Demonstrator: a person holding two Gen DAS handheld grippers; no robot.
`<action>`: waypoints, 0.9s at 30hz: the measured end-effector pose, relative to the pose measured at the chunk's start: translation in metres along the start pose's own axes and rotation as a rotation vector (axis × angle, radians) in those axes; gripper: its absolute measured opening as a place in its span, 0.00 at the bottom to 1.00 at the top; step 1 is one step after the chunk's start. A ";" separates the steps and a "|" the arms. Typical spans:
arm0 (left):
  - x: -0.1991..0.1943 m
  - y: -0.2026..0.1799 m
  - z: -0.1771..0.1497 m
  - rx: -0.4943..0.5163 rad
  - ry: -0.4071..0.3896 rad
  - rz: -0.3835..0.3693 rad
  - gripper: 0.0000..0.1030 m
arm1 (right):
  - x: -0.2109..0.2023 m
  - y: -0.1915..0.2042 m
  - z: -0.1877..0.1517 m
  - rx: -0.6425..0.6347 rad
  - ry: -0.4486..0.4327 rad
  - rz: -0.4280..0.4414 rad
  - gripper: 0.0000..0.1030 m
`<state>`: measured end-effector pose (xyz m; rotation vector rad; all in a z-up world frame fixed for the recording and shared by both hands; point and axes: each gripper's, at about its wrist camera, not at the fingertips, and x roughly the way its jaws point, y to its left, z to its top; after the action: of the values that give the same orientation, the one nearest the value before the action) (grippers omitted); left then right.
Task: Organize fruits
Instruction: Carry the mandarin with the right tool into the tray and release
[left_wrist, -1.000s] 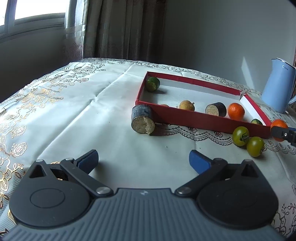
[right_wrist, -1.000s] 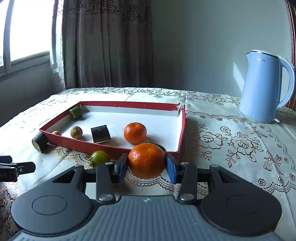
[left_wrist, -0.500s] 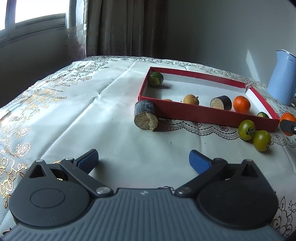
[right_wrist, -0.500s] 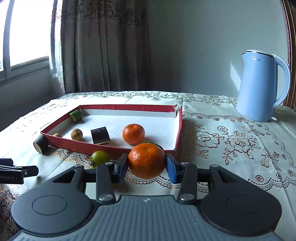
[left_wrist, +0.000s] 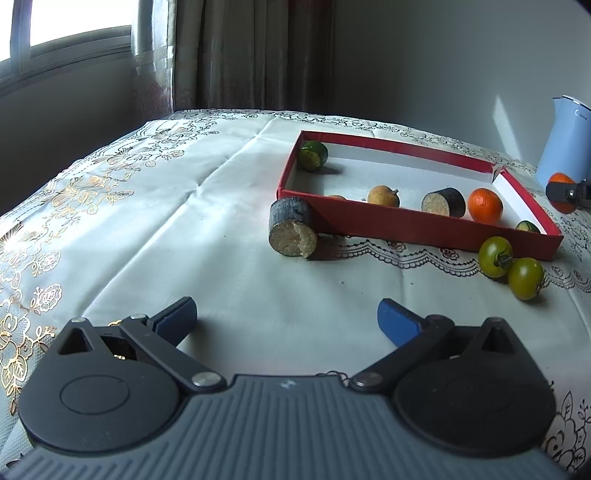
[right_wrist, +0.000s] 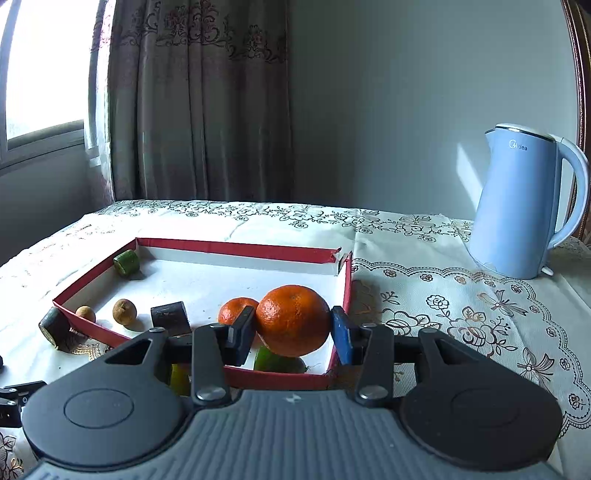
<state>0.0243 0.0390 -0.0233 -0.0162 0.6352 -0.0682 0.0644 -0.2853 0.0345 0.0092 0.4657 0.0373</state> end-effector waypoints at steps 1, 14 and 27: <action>0.000 0.000 0.000 -0.001 0.000 0.000 1.00 | 0.006 -0.002 0.002 0.009 0.009 0.005 0.42; 0.000 0.000 0.000 0.002 0.001 0.001 1.00 | 0.013 -0.025 0.000 0.096 -0.012 0.029 0.56; 0.000 0.000 0.000 0.005 0.005 0.009 1.00 | -0.013 -0.048 -0.052 0.048 0.119 -0.122 0.77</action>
<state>0.0246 0.0386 -0.0233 -0.0084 0.6396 -0.0609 0.0305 -0.3338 -0.0069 0.0253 0.5853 -0.0939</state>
